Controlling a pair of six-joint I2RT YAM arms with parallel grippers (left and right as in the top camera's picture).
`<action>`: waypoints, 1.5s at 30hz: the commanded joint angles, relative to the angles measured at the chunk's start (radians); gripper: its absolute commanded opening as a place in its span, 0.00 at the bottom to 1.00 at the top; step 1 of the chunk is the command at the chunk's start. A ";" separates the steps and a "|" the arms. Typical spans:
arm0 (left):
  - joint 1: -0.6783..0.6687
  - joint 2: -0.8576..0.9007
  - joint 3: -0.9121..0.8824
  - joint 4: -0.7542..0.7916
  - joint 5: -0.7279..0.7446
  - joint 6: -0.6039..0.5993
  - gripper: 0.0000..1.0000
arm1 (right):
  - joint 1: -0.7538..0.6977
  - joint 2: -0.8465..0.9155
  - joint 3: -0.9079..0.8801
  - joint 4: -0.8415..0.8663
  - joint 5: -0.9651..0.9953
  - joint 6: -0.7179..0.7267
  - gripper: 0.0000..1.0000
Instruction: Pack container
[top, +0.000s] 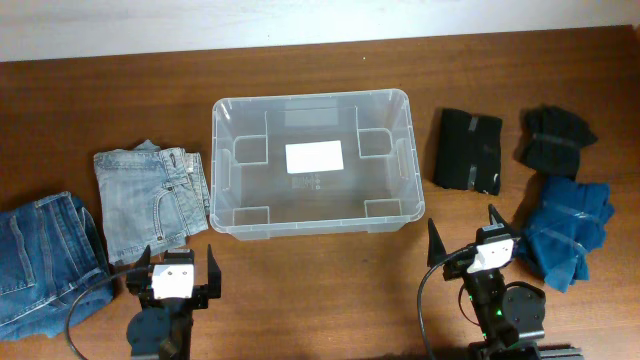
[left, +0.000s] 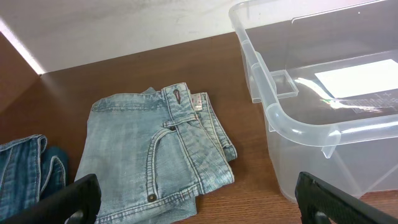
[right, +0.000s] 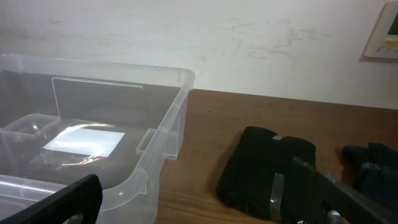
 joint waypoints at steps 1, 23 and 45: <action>0.005 -0.004 -0.005 0.002 0.010 0.016 0.99 | 0.009 -0.009 -0.005 -0.007 0.013 0.002 0.99; 0.005 -0.004 -0.005 0.002 0.010 0.016 0.99 | 0.010 -0.009 -0.005 0.068 -0.034 0.282 0.99; 0.005 -0.004 -0.005 0.002 0.010 0.016 0.99 | 0.009 0.555 0.826 -0.422 0.228 0.299 0.99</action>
